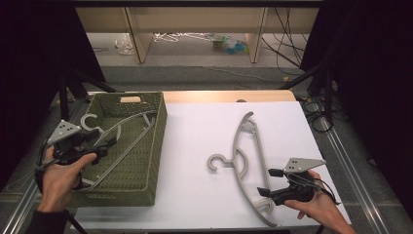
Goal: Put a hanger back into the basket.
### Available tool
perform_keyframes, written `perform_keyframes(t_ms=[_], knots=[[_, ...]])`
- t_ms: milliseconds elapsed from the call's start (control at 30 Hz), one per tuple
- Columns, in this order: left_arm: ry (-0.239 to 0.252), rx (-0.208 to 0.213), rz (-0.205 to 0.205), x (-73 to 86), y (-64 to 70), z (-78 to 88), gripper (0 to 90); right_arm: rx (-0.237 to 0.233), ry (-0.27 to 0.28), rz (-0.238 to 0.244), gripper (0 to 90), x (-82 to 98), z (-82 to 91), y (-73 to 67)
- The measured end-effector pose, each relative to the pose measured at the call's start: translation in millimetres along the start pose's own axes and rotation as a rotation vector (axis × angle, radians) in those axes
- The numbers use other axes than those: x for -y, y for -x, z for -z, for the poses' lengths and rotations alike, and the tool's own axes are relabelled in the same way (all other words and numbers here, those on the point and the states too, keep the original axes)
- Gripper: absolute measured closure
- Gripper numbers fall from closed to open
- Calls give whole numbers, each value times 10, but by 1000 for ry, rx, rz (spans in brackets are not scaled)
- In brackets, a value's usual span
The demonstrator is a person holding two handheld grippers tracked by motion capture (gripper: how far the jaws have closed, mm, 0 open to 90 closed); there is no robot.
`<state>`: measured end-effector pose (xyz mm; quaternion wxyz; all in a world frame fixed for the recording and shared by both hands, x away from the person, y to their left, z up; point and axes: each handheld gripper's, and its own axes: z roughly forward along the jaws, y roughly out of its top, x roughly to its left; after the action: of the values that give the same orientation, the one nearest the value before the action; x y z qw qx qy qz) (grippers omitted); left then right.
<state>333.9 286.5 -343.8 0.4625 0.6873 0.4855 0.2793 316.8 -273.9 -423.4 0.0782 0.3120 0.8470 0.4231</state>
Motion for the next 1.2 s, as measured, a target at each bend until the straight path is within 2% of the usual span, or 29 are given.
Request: perform_keyframes(t_ms=[33, 67, 100, 133, 167, 200, 233, 267, 367, 433, 500, 533, 567, 600, 633, 667, 700, 733, 767, 800, 833, 900, 933, 967, 1033, 1133, 1167, 1200], knots=[[0, 0, 0, 0, 0, 0, 330, 0, 0, 0, 216, 0, 0, 0], [9, 25, -16, -14, 141, 19, 318, 5, 5, 6, 215, 2, -8, 12], [11, 41, -13, -12, 212, 26, 313, 1, 6, -2, 215, 1, -6, 9], [11, 41, -13, -12, 212, 26, 306, -1, 10, 1, 215, 2, -11, 14], [35, 58, -12, 3, 285, 10, 306, -1, 10, 1, 215, 2, -11, 14], [26, 86, -18, 27, 426, -16, 273, 2, 14, -2, 215, 5, -11, 12], [26, 86, -18, 27, 426, -16, 273, 4, 16, -1, 215, 7, -12, 12], [19, 104, -33, 68, 546, -80, 271, 6, 16, -1, 213, 7, -13, 12], [20, 126, -45, 116, 637, -160, 261, 9, 14, -2, 213, 1, -14, 6], [37, 151, -53, 159, 764, -240, 253, 4, 17, -6, 213, -10, -10, -9], [54, 182, -88, 169, 869, -277, 244, 2, 21, -6, 211, -13, -13, -7], [64, 230, -113, 169, 933, -300, 229, 12, 22, -7, 210, -12, -14, -6], [64, 230, -113, 169, 933, -300, 220, 14, 18, -7, 210, -9, -15, -2], [81, 272, -139, 183, 1045, -322, 220, 14, 17, -8, 210, -5, -18, 1], [87, 293, -164, 199, 1124, -342, 215, 17, 19, -8, 210, -1, -20, 1], [87, 293, -164, 199, 1124, -342, 200, 16, 16, -10, 210, 3, -21, -1], [96, 322, -143, 251, 1277, -370, 188, 14, 15, -8, 210, 5, -22, -1], [90, 342, -128, 279, 1353, -386, 188, 13, 15, -6, 210, 7, -24, -3], [90, 342, -128, 279, 1353, -386, 188, 13, 15, -6, 210, 7, -24, -3], [94, 360, -125, 327, 1468, -417, 188, 17, 18, -7, 209, 8, -26, -9], [94, 371, -139, 357, 1522, -442, 188, 17, 19, 2, 208, 8, -34, -3], [94, 373, -137, 390, 1565, -455, 188, 24, 19, -3, 207, 10, -43, -10], [93, 377, -146, 455, 1606, -487, 188, 18, 13, 1, 207, 12, -55, -12], [92, 377, -130, 490, 1622, -500, 188, 21, 13, 1, 207, 13, -60, -19], [106, 364, -138, 546, 1626, -529, 188, 22, 11, -4, 205, 12, -62, -29], [91, 380, -135, 623, 1653, -562, 189, 24, 7, -1, 203, 11, -76, -39], [90, 378, -160, 644, 1655, -569, 189, 24, 7, -1, 203, 11, -76, -39], [90, 377, -166, 682, 1666, -577, 189, 33, 5, -5, 201, 9, -84, -56]])
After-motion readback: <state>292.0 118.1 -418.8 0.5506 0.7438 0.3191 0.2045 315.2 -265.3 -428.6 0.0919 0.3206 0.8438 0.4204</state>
